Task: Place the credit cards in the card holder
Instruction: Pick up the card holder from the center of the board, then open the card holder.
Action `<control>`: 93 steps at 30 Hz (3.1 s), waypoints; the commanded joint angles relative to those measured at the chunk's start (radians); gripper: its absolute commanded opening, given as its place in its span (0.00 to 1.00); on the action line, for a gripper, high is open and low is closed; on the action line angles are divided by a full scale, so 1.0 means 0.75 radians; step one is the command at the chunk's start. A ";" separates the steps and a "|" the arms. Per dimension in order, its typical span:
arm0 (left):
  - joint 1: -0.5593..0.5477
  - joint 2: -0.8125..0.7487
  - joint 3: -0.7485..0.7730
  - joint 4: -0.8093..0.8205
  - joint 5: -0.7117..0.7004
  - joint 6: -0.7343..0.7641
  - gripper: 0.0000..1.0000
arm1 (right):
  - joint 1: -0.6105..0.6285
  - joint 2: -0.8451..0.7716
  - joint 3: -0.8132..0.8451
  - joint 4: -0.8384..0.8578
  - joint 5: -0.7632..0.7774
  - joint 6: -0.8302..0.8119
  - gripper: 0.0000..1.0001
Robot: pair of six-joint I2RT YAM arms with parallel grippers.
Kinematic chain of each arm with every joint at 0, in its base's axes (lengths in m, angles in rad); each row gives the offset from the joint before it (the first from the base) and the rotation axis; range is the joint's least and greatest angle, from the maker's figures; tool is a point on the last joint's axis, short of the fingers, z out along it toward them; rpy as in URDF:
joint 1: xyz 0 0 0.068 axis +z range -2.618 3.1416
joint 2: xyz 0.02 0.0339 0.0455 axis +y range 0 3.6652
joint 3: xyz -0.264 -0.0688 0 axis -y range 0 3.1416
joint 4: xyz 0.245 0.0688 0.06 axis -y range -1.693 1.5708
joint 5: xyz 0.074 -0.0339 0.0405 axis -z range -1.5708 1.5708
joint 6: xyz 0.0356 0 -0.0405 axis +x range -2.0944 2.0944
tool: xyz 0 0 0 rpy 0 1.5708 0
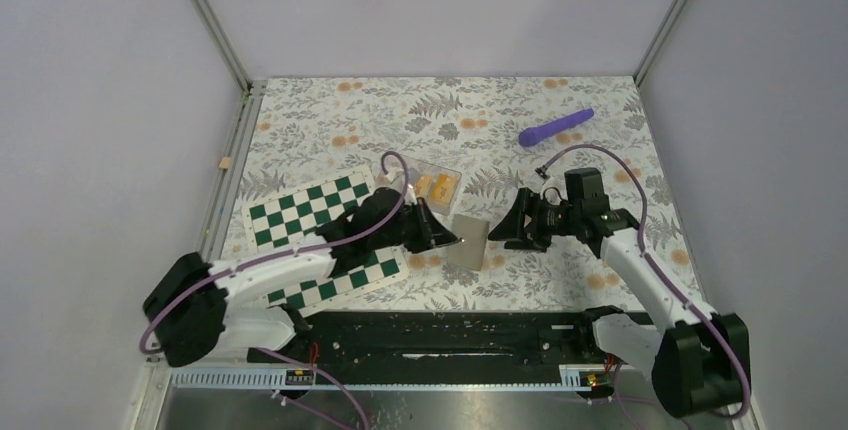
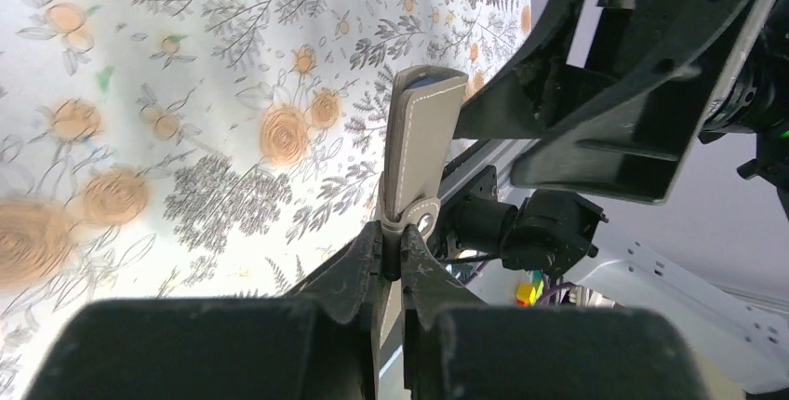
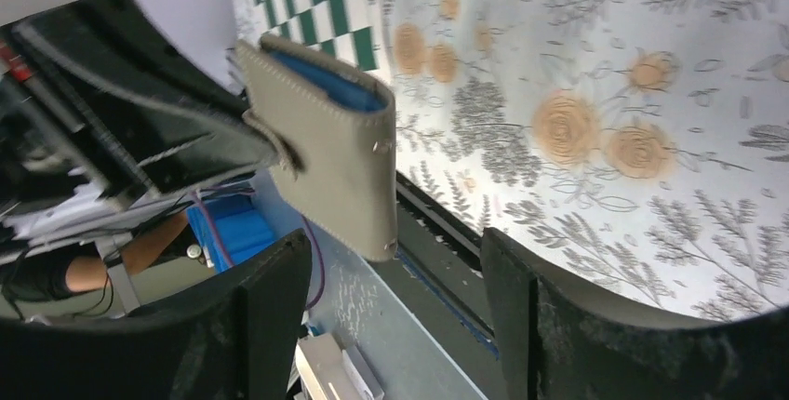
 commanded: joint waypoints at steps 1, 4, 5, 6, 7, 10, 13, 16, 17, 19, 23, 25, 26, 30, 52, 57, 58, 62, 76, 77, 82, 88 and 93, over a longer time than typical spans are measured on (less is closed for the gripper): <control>-0.001 -0.230 -0.118 -0.017 -0.100 -0.038 0.00 | 0.007 -0.160 -0.063 0.110 -0.174 0.140 0.74; -0.001 -0.391 -0.191 -0.042 -0.099 -0.054 0.00 | 0.010 -0.221 -0.091 0.141 -0.263 0.179 0.75; -0.002 -0.445 -0.211 -0.049 -0.095 -0.056 0.00 | 0.010 -0.237 -0.104 0.160 -0.289 0.200 0.75; -0.002 -0.497 -0.229 -0.064 -0.091 -0.058 0.00 | 0.011 -0.254 -0.121 0.189 -0.311 0.228 0.75; -0.001 -0.541 -0.244 -0.083 -0.089 -0.059 0.00 | 0.014 -0.274 -0.140 0.221 -0.326 0.254 0.75; -0.002 -0.662 -0.292 -0.105 -0.064 -0.079 0.00 | 0.054 -0.326 -0.188 0.317 -0.337 0.343 0.78; -0.002 -0.744 -0.333 -0.098 -0.032 -0.108 0.00 | 0.153 -0.334 -0.230 0.460 -0.316 0.451 0.79; -0.002 -0.800 -0.374 -0.085 -0.020 -0.144 0.00 | 0.262 -0.320 -0.272 0.673 -0.287 0.582 0.79; -0.002 -0.815 -0.388 -0.075 -0.021 -0.157 0.00 | 0.290 -0.316 -0.290 0.765 -0.281 0.637 0.79; -0.002 -0.845 -0.423 -0.043 -0.019 -0.183 0.00 | 0.326 -0.303 -0.331 0.937 -0.264 0.757 0.78; -0.002 -0.880 -0.466 -0.006 -0.023 -0.217 0.00 | 0.387 -0.267 -0.346 1.098 -0.237 0.851 0.77; -0.001 -0.883 -0.469 0.003 -0.022 -0.218 0.00 | 0.414 -0.224 -0.336 1.099 -0.224 0.851 0.75; 0.001 -0.882 -0.470 0.013 -0.016 -0.218 0.00 | 0.428 -0.206 -0.333 1.109 -0.218 0.855 0.73; -0.001 -0.878 -0.471 0.050 0.002 -0.224 0.00 | 0.485 -0.135 -0.322 1.150 -0.178 0.859 0.69; 0.000 -0.899 -0.575 0.218 0.039 -0.326 0.00 | 0.624 -0.010 -0.299 1.415 -0.143 0.957 0.13; 0.000 -0.934 -0.543 0.055 0.000 -0.285 0.11 | 0.624 -0.089 -0.292 1.196 -0.113 0.842 0.00; 0.000 -0.937 -0.520 -0.008 -0.012 -0.261 0.23 | 0.624 -0.105 -0.284 1.133 -0.100 0.814 0.00; -0.002 -0.884 -0.317 -0.382 -0.095 -0.081 0.84 | 0.624 -0.151 -0.207 0.767 -0.016 0.651 0.00; -0.130 -0.323 0.291 -0.997 -0.366 0.221 0.99 | 0.666 -0.091 -0.029 0.119 0.256 0.431 0.00; -0.151 -0.284 0.316 -1.002 -0.383 0.220 0.99 | 0.667 -0.094 -0.033 0.120 0.261 0.432 0.00; -0.244 -0.116 0.440 -1.041 -0.446 0.210 0.96 | 0.669 -0.105 -0.062 0.126 0.273 0.425 0.00; -0.330 0.021 0.524 -1.035 -0.477 0.166 0.93 | 0.670 -0.117 -0.086 0.137 0.268 0.427 0.00; -0.383 0.115 0.567 -0.999 -0.477 0.149 0.88 | 0.668 -0.120 -0.091 0.138 0.262 0.429 0.00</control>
